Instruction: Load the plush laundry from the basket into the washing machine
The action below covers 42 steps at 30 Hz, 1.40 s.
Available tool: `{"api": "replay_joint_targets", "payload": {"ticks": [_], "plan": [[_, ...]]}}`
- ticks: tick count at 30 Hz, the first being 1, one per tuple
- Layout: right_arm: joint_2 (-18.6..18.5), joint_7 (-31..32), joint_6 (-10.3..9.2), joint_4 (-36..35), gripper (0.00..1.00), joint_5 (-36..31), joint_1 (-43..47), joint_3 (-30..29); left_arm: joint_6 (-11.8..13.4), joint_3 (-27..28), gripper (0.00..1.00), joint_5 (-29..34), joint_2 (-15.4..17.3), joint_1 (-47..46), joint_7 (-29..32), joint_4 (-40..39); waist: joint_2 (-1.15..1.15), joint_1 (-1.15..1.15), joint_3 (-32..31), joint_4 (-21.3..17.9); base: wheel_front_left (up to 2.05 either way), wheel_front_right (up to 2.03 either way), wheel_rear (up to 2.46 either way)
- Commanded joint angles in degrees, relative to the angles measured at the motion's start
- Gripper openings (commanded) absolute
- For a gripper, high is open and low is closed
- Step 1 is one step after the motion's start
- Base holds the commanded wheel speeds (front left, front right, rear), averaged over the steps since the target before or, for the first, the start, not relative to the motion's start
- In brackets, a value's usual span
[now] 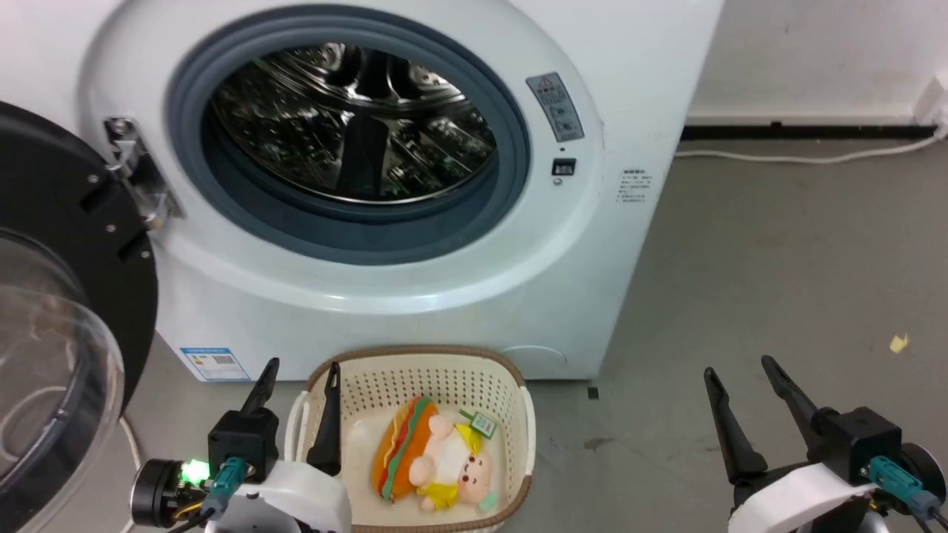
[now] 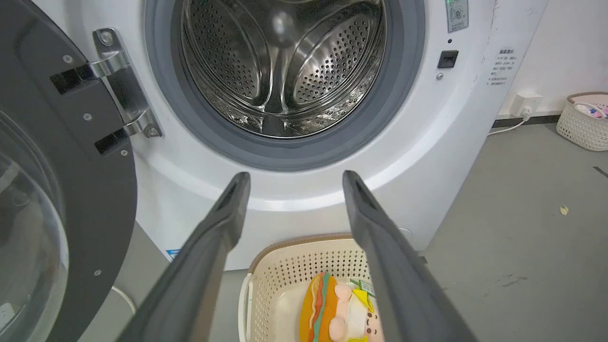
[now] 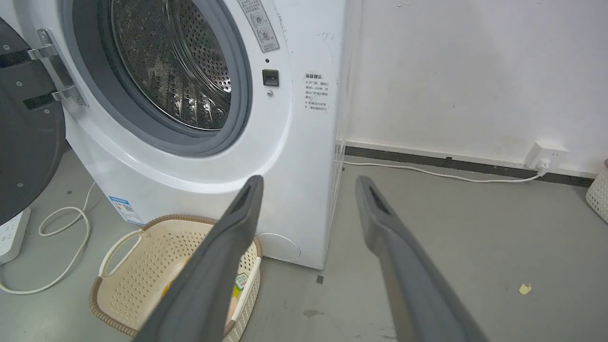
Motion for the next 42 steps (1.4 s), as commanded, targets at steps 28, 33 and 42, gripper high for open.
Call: {"api": "replay_joint_targets", "payload": {"ticks": [28, 33, 42], "plan": [[0.0, -3.8, 0.01, -2.7, 1.0, 8.4, -3.7, 1.6, -2.3, -4.4, 1.0, -2.5, 6.9, -12.5, 2.7, 16.5, 0.0, 0.0, 15.5, -8.3, 0.0, 0.0, 0.0], [0.0, -4.4, 0.02, -3.0, 1.0, 10.0, -4.1, 2.0, -2.6, -4.9, 1.0, -3.5, 8.1, -14.8, 3.8, 19.6, 0.0, 0.0, 18.2, -10.0, 0.0, 0.0, 0.0], [0.0, -5.5, 0.02, -3.7, 1.0, 13.0, -4.9, 3.5, -2.7, -4.6, 1.0, -5.5, 11.5, -18.8, 6.4, 25.9, 0.0, 0.0, 23.1, -13.2, 0.0, 0.0, 0.0]]}}
